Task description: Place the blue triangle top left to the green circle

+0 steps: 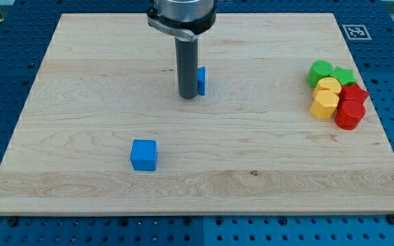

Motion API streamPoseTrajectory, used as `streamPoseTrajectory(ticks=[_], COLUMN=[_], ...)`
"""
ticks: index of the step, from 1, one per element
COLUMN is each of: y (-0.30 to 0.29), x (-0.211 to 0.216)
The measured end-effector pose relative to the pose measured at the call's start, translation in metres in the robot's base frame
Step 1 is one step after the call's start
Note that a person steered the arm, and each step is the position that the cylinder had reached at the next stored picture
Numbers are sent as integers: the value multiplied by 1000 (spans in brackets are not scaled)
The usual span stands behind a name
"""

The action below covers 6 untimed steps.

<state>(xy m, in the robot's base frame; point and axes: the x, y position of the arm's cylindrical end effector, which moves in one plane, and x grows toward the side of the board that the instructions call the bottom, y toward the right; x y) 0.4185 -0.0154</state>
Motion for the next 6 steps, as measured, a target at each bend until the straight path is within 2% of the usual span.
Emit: streamPoseTrajectory(ticks=[1,2,4,6], y=[2,-47,12,-23], x=[2,-10,-22,-40])
